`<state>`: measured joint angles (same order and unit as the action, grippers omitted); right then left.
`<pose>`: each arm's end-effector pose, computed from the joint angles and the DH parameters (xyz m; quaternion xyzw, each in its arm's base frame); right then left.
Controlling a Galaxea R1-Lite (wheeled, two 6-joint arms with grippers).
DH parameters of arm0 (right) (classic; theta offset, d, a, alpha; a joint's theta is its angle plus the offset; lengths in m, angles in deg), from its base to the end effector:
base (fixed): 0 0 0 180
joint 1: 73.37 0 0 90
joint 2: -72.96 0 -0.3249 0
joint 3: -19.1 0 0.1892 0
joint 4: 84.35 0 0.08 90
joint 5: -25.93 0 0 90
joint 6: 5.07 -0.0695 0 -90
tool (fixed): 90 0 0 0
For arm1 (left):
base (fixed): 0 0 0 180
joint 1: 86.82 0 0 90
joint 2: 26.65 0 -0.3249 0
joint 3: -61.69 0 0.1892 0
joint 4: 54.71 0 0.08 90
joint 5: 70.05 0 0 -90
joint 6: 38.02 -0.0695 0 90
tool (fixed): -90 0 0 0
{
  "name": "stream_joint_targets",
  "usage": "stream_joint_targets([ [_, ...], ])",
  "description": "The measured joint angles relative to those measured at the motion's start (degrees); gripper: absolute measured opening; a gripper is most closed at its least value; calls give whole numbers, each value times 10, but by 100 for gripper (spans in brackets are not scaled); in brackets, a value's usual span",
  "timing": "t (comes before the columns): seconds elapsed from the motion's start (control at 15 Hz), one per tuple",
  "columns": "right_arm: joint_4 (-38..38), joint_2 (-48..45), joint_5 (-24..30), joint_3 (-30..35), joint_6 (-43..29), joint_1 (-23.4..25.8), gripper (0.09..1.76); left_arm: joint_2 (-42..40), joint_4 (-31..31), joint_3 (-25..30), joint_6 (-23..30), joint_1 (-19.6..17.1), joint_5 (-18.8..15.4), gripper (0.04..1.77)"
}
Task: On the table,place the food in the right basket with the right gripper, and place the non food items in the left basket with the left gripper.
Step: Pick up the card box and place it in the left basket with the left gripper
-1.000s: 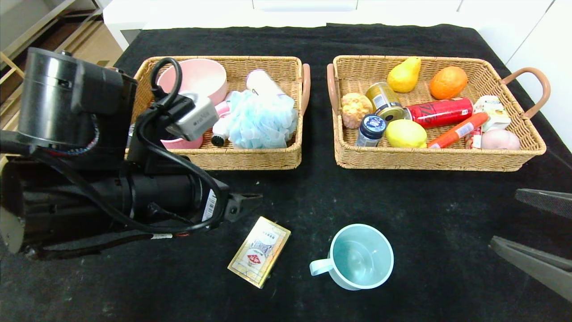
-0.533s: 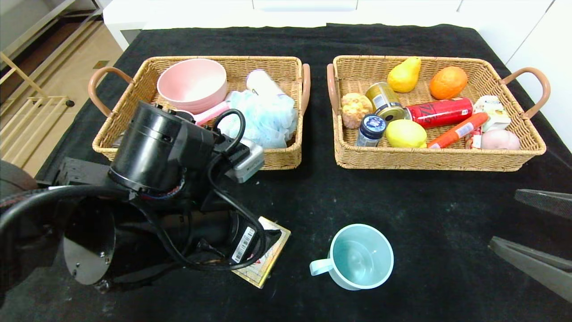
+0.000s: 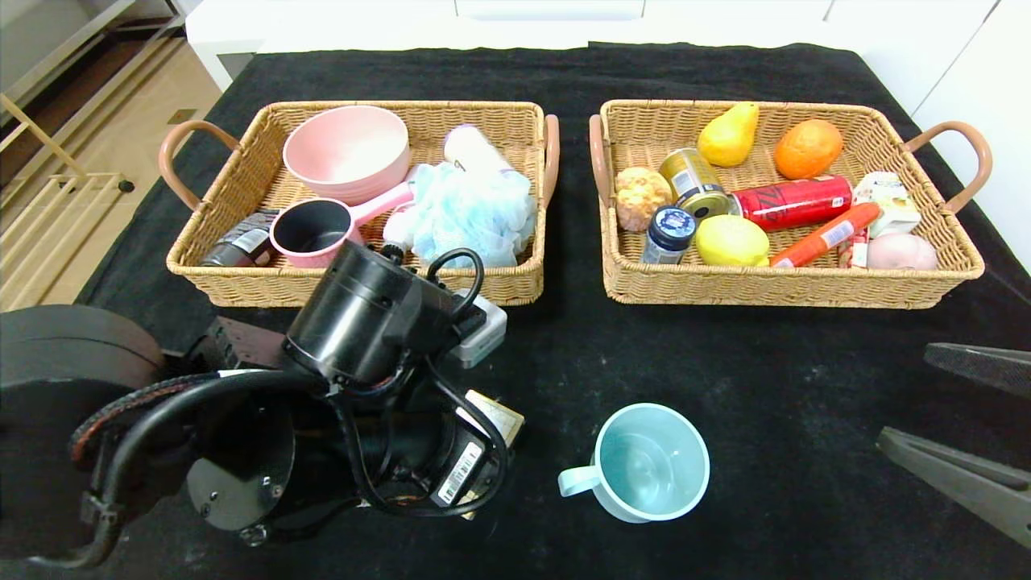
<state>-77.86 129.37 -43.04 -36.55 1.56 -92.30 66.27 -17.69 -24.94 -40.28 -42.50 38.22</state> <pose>0.1368 0.0733 0.2499 -0.0531 0.0434 0.3441 0.9364 0.2376 -0.2016 0.2036 0.2095 0.3111 -0.2156 0.9016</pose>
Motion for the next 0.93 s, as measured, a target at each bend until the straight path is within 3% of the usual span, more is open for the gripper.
stream_joint_targets([
  [0.93,0,9,0,2,2,0,171,39,2,-8,-1,0,14,171],
])
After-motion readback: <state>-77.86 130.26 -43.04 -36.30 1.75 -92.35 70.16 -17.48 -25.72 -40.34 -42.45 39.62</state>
